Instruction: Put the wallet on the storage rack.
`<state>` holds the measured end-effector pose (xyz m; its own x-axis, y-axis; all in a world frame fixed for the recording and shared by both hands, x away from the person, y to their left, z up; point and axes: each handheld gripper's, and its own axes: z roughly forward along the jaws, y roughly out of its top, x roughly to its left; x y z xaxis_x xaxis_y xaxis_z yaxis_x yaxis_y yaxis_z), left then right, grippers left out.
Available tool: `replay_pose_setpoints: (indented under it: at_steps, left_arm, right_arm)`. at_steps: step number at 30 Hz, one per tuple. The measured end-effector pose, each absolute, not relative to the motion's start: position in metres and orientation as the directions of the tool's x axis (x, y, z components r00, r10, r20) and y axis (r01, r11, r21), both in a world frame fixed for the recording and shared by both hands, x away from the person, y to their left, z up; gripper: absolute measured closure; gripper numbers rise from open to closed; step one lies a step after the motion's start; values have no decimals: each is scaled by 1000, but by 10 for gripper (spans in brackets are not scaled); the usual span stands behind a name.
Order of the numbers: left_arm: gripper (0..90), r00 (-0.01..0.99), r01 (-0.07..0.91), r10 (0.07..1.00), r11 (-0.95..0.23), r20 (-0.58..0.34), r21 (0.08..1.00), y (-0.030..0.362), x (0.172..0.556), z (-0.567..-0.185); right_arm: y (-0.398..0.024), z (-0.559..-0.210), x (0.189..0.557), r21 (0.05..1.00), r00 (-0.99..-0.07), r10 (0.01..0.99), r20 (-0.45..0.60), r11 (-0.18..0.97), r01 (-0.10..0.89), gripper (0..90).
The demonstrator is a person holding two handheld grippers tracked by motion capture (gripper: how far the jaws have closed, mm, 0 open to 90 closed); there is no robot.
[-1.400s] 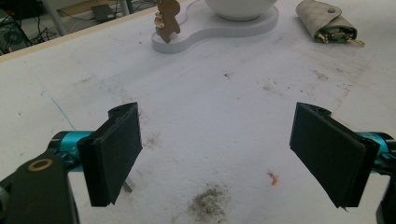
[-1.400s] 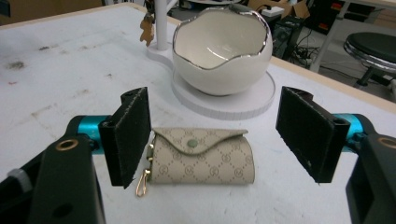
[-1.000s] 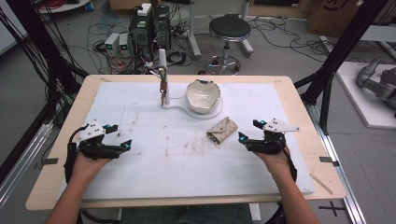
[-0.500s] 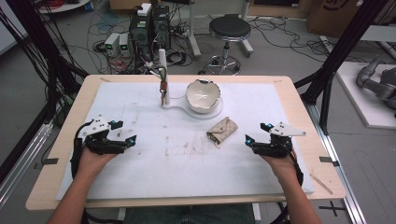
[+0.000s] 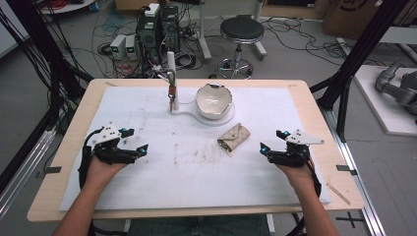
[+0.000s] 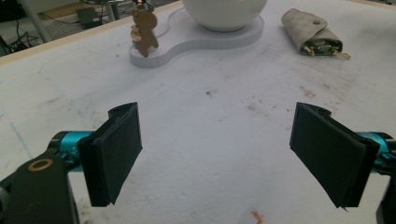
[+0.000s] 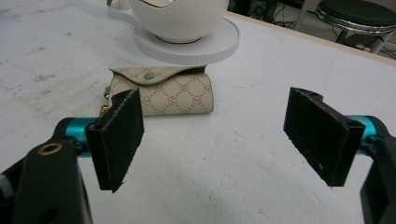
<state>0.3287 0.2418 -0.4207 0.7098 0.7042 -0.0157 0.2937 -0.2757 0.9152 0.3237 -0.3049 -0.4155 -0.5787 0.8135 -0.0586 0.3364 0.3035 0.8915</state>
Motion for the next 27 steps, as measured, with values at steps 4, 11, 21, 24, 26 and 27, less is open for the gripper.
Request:
replay_pose_setpoints:
  at_steps: [4,11,21,24,26,27]
  left_arm:
    - [166,727,292,686,-284,-20,913,228,332,-419]
    - [166,752,291,659,-293,-28,911,199,338,-416]
    - [165,767,301,642,-343,-13,890,157,352,-411]
    - [165,778,296,629,-352,-10,888,141,356,-409]
    - [165,785,286,619,-362,0,887,130,358,-409]
    - [165,788,292,615,-366,-5,884,123,360,-409]
  right_arm:
    - [-309,-416,321,889,-579,813,-62,309,338,206]
    - [-320,-420,318,880,-564,824,-57,309,361,206]
    - [-333,-424,315,877,-549,835,-47,298,377,206]
    - [-336,-426,315,876,-547,836,-44,295,381,206]
    - [-336,-426,315,877,-548,836,-44,295,380,206]
    - [-336,-426,315,877,-548,835,-44,295,379,206]
